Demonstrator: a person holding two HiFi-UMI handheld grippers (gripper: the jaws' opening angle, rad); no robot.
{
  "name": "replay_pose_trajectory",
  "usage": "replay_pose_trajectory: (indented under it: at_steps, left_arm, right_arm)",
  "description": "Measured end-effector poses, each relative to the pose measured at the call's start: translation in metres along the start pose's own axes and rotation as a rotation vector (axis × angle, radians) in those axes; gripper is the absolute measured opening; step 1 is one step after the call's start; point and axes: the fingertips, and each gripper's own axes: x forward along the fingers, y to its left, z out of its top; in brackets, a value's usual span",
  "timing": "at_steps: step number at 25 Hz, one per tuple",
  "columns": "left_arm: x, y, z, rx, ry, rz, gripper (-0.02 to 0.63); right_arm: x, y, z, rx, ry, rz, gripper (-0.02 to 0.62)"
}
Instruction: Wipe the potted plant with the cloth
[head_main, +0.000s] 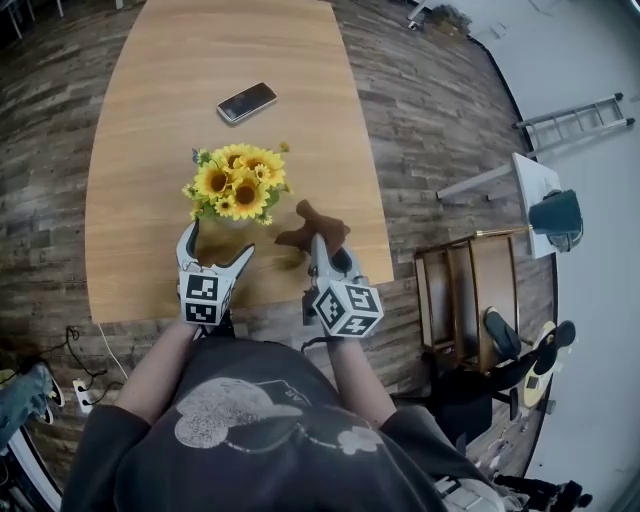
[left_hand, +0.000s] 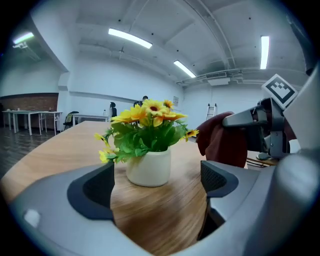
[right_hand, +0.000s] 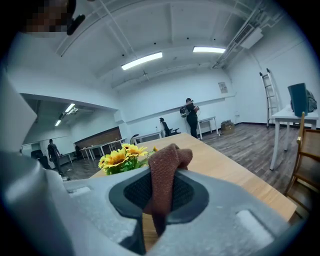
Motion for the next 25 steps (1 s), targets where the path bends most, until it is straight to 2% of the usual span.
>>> replay_pose_trajectory:
  at_steps: [6, 11, 19, 22, 23, 25]
  left_arm:
    - [0.019, 0.009, -0.013, -0.015, 0.078, -0.016, 0.584]
    - [0.032, 0.013, -0.015, -0.030, 0.099, -0.012, 0.592]
    - [0.050, 0.020, -0.009, 0.008, 0.110, 0.005, 0.582]
    - [0.052, 0.024, -0.008, 0.012, 0.118, 0.022, 0.525]
    - [0.052, 0.024, -0.009, 0.011, 0.126, 0.022, 0.488]
    - [0.053, 0.023, -0.011, 0.005, 0.137, 0.019, 0.465]
  right_arm:
    - [0.017, -0.014, 0.007, 0.012, -0.007, -0.057, 0.044]
    - [0.033, -0.025, 0.003, 0.005, 0.024, -0.051, 0.044]
    - [0.089, -0.037, -0.011, -0.033, 0.132, 0.051, 0.044]
    - [0.114, -0.037, -0.017, -0.034, 0.178, 0.116, 0.044]
    - [0.122, -0.036, -0.019, -0.033, 0.194, 0.139, 0.044]
    - [0.137, -0.032, -0.023, -0.033, 0.220, 0.184, 0.044]
